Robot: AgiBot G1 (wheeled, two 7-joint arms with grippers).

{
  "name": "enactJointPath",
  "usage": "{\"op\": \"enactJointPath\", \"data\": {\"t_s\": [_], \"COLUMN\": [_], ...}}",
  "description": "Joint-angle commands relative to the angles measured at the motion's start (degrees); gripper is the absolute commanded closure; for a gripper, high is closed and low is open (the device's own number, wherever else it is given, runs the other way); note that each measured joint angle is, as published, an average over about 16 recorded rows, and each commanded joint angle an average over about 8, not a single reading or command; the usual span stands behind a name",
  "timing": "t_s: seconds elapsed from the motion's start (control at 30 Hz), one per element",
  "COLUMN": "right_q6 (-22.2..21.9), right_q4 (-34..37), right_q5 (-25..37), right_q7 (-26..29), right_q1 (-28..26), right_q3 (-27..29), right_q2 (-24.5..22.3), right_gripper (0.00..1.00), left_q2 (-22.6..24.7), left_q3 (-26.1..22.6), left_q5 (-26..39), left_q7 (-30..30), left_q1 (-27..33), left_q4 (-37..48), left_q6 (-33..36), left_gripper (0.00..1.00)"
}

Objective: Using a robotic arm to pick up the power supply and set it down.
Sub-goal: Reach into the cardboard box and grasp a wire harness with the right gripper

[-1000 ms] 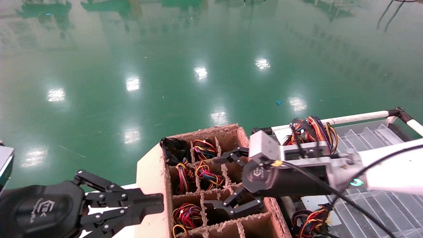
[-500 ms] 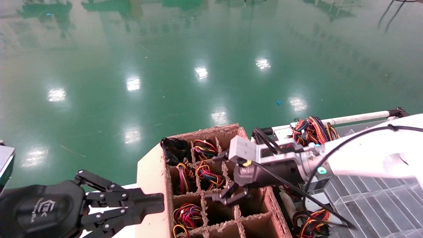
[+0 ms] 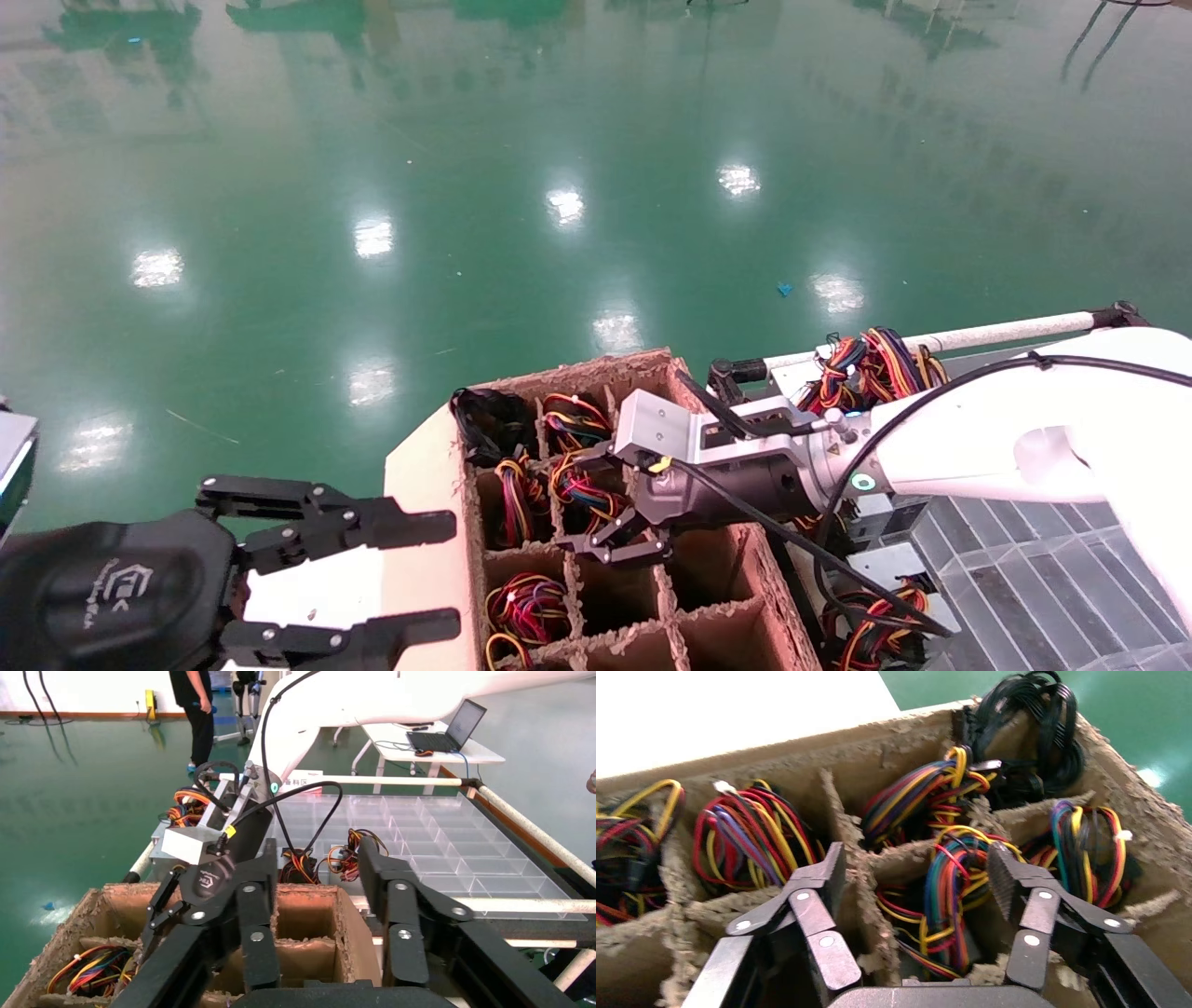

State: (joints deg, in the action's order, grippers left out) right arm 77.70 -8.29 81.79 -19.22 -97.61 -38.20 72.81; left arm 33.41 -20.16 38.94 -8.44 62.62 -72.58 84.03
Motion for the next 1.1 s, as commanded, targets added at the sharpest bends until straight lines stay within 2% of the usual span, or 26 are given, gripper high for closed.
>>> {"op": "enactJointPath", "data": {"t_s": [0.03, 0.67, 1.1], "right_q6": [-0.5, -2.1, 0.3], "right_q4": [1.1, 5.8, 7.1], "right_q5": [0.1, 1.0, -1.9], "right_q7": [-0.6, -1.8, -0.7], "right_q1": [-0.4, -1.9, -3.2], "right_q3": [0.0, -0.6, 1.4], "right_q2": [0.3, 1.9, 0.8], "right_gripper": [1.0, 1.0, 1.0], "left_q2": [0.0, 0.0, 0.0], "left_q3": [0.0, 0.0, 0.0], "left_q5": [0.0, 0.0, 0.0], "left_q7": [0.0, 0.0, 0.0], "left_q1": [0.0, 0.0, 0.0], "left_q4": [0.0, 0.0, 0.0], "left_q6": [0.0, 0.0, 0.0], "left_gripper": [0.0, 0.0, 0.0]}}
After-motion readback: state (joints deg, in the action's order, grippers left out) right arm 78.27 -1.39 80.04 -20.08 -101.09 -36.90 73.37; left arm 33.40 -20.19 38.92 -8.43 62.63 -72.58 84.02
